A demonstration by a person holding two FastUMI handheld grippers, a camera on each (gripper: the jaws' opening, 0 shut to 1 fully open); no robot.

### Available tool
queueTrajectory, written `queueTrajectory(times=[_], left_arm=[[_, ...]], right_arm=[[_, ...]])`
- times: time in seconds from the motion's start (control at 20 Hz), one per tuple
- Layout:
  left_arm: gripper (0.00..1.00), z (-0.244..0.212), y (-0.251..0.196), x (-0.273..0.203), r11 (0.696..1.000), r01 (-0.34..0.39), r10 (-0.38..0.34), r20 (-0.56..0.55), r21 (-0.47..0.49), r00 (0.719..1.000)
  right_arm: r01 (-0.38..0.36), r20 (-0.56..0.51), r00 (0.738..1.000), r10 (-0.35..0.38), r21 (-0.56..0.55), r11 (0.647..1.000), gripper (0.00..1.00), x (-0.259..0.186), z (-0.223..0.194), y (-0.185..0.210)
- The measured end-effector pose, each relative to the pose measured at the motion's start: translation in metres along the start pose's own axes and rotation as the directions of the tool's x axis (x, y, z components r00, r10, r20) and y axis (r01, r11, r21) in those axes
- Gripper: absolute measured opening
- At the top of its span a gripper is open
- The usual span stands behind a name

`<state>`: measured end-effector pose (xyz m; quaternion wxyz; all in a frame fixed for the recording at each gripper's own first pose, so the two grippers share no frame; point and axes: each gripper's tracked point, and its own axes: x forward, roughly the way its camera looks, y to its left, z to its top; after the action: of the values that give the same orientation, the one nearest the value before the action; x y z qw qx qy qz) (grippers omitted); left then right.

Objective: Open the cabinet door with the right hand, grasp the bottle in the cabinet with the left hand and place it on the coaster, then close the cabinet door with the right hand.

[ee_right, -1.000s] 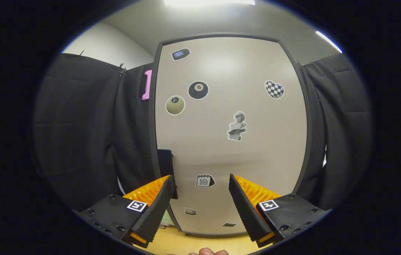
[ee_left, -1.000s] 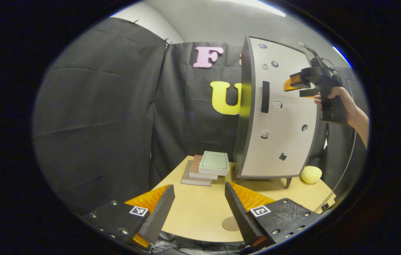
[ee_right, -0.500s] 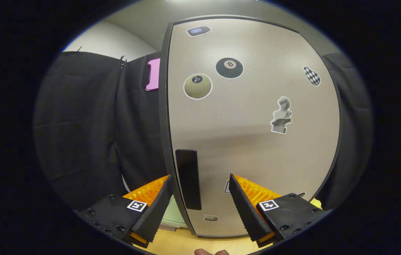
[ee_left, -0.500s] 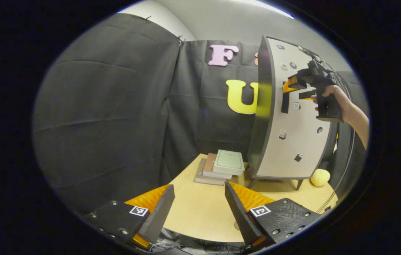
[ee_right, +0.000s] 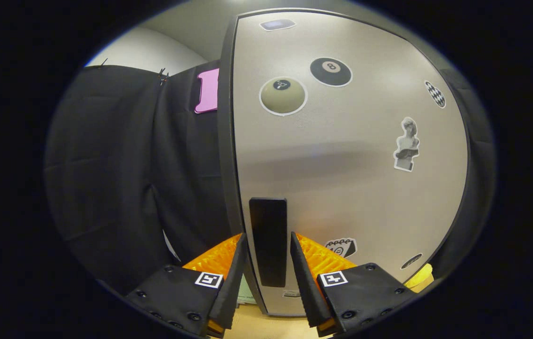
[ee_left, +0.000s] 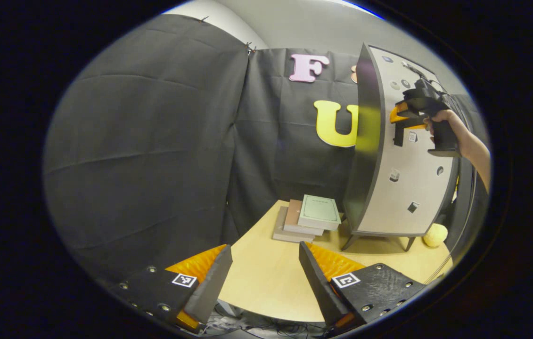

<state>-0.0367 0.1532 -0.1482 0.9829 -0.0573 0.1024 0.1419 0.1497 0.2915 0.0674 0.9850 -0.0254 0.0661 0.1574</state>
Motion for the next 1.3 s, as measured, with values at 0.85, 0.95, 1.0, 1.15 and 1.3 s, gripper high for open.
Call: queueTrajectory(times=[0.85,0.95,1.0,1.15,1.3], left_arm=[[0.86,-0.017,-0.022,-0.016,0.999,0.05,-0.051,-0.029,-0.017,0.998],[0.87,-0.024,-0.031,-0.02,0.997,0.074,-0.075,-0.041,-0.014,0.996],[0.86,-0.03,-0.034,-0.021,0.996,0.083,-0.083,-0.049,-0.013,0.995],[0.88,-0.037,-0.04,-0.03,0.996,0.09,-0.09,-0.058,-0.007,0.994],[0.88,-0.041,-0.05,-0.039,0.998,0.064,-0.065,-0.059,-0.017,0.996]], right_arm=[[-0.066,-0.007,0.998,0.066,-0.076,0.995,0.18,-0.012,-0.005,0.0],[-0.078,-0.016,0.997,0.077,-0.085,0.993,0.18,-0.019,-0.005,-0.001],[-0.092,-0.021,0.996,0.091,-0.082,0.992,0.18,-0.019,-0.006,0.0],[-0.145,-0.026,0.989,0.144,-0.084,0.986,0.17,-0.024,-0.006,-0.003],[-0.215,-0.032,0.976,0.213,-0.079,0.973,0.18,-0.031,-0.007,-0.007]])
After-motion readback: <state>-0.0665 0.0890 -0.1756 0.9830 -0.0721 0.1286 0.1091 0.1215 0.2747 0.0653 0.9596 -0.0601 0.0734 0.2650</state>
